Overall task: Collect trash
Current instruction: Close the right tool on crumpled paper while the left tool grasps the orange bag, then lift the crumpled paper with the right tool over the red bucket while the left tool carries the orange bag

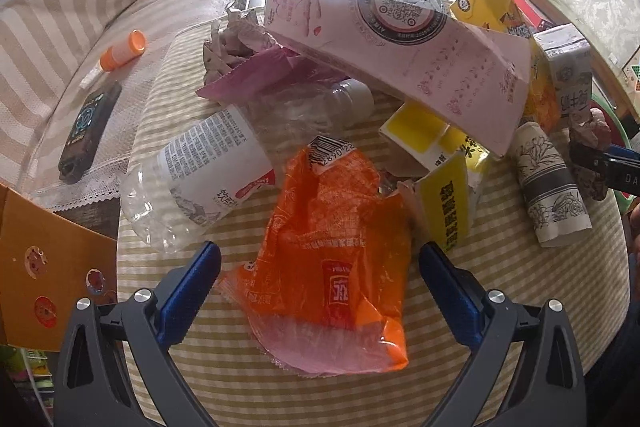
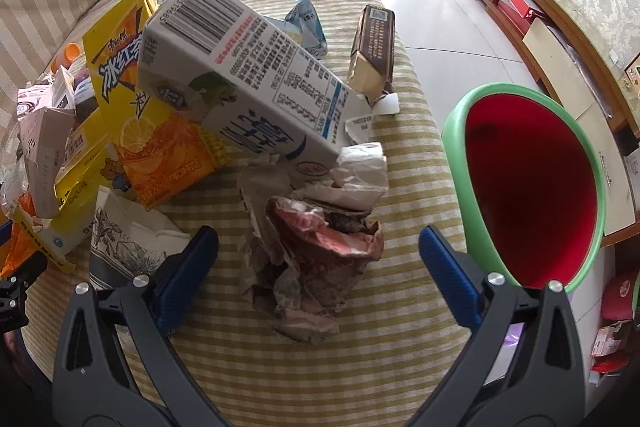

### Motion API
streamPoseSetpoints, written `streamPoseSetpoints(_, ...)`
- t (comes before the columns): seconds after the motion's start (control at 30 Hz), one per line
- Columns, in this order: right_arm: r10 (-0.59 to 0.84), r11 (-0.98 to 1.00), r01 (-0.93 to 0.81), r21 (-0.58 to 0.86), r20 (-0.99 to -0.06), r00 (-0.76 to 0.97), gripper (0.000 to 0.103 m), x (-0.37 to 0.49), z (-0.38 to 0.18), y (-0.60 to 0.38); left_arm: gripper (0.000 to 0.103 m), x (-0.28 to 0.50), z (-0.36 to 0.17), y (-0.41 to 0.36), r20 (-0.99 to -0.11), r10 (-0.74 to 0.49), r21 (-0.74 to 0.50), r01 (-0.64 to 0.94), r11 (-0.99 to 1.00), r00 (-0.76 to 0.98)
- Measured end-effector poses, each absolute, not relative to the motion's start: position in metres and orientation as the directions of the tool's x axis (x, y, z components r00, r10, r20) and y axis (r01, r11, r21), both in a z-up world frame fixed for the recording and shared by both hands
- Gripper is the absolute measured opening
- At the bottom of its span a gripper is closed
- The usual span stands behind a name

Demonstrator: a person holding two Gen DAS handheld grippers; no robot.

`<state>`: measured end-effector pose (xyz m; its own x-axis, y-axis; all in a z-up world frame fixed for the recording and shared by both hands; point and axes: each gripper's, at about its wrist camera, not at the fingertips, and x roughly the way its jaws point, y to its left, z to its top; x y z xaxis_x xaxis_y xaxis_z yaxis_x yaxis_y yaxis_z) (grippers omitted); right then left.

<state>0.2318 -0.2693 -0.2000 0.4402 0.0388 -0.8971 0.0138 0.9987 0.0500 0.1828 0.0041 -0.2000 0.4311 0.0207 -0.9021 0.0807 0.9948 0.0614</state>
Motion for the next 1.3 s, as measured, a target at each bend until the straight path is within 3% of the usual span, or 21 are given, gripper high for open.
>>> streamPoseSetpoints(0.1, 0.027, 0.999, 0.014, 0.037, -0.898, 0.438, 0.092, 0.231, -0.204, -0.269, 0.094, 0.185, -0.202, 0.004, -0.899, 0.032, 0.075, 0.081, 0.994, 0.438)
streamPoseSetpoints(0.17, 0.035, 0.999, 0.014, 0.046, -0.906, 0.421, 0.078, 0.233, -0.207, -0.269, 0.084, 0.186, -0.204, 0.006, -0.903, 0.024, 0.065, 0.080, 0.995, 0.429)
streamPoseSetpoints(0.23, 0.044, 0.999, 0.011, 0.053, -0.911, 0.411, 0.074, 0.232, -0.207, -0.270, 0.072, 0.187, -0.206, 0.005, -0.908, 0.017, 0.056, 0.082, 0.995, 0.419)
streamPoseSetpoints(0.47, 0.064, 0.997, 0.007, 0.074, -0.909, 0.412, 0.054, 0.223, -0.204, -0.267, 0.065, 0.177, -0.202, 0.002, -0.904, 0.008, 0.047, 0.082, 0.996, 0.428)
streamPoseSetpoints(1.3, 0.171, 0.984, -0.047, 0.173, -0.822, 0.543, 0.050, 0.159, -0.118, -0.265, 0.064, 0.116, -0.131, 0.004, -0.826, -0.015, 0.013, 0.045, 0.999, 0.564)
